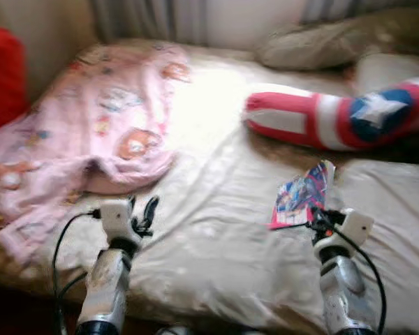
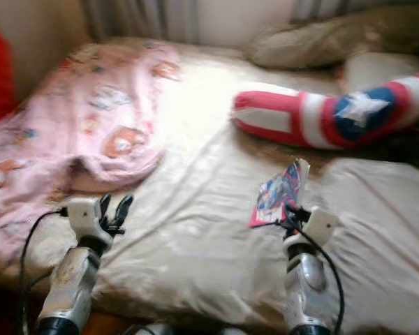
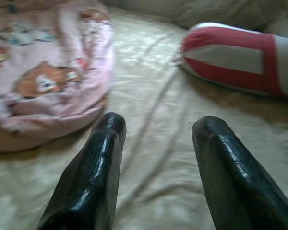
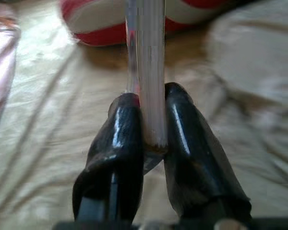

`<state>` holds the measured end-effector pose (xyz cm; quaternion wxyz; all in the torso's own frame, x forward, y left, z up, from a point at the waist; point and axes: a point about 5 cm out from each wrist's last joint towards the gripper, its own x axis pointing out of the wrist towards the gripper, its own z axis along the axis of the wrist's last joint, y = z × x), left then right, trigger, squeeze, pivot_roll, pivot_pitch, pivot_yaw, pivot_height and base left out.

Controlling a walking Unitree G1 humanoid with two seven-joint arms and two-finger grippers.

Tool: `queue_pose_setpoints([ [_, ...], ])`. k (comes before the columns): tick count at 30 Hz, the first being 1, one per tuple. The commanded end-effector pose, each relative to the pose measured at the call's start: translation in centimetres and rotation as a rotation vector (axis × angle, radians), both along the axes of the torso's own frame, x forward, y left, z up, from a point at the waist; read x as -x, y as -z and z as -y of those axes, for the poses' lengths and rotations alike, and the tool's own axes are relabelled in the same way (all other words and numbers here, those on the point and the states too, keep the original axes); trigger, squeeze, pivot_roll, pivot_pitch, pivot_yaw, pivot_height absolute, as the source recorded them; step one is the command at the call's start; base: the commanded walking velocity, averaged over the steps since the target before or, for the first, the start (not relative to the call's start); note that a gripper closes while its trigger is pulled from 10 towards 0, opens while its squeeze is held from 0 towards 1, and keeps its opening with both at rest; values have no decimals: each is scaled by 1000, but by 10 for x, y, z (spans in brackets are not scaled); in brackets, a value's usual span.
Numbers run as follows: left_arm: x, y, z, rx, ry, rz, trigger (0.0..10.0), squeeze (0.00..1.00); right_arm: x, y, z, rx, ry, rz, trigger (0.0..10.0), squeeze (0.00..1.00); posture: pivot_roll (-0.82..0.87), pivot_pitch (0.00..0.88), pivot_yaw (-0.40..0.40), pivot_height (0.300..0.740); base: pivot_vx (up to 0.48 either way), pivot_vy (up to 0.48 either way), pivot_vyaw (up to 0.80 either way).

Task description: Clean up the room

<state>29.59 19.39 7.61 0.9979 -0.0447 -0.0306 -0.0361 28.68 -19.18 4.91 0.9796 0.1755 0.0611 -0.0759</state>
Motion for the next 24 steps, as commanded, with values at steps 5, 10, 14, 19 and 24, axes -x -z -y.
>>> queue_pose_setpoints([
  [5, 1, 2, 0, 0, -5, -10, 10000, 0, -3, -4, -5, 1, -36, 21, 10000, 0, 38, 178, -3, 722, 0, 0, 0],
  [10, 1, 2, 0, 3, -7, -13, 10000, 0, -3, -4, -6, 0, -46, 18, 10000, 0, 38, 178, -4, 722, 0, 0, 0],
  [14, 2, 3, -1, 6, -9, -19, 10000, 0, -2, -2, -7, -7, -58, 5, 10000, 0, 39, 180, -4, 722, 0, 0, 0],
  [19, 2, 4, 0, -8, -2, -24, 10000, 0, -1, 1, -13, -23, -96, -3, 10000, 0, 38, 181, -5, 722, 0, 0, 0],
  [24, 0, 0, 6, -20, 22, -8, 10000, 0, -1, 6, -14, -86, -105, -17, 10000, 0, 41, 180, -4, 722, 0, 0, 0],
])
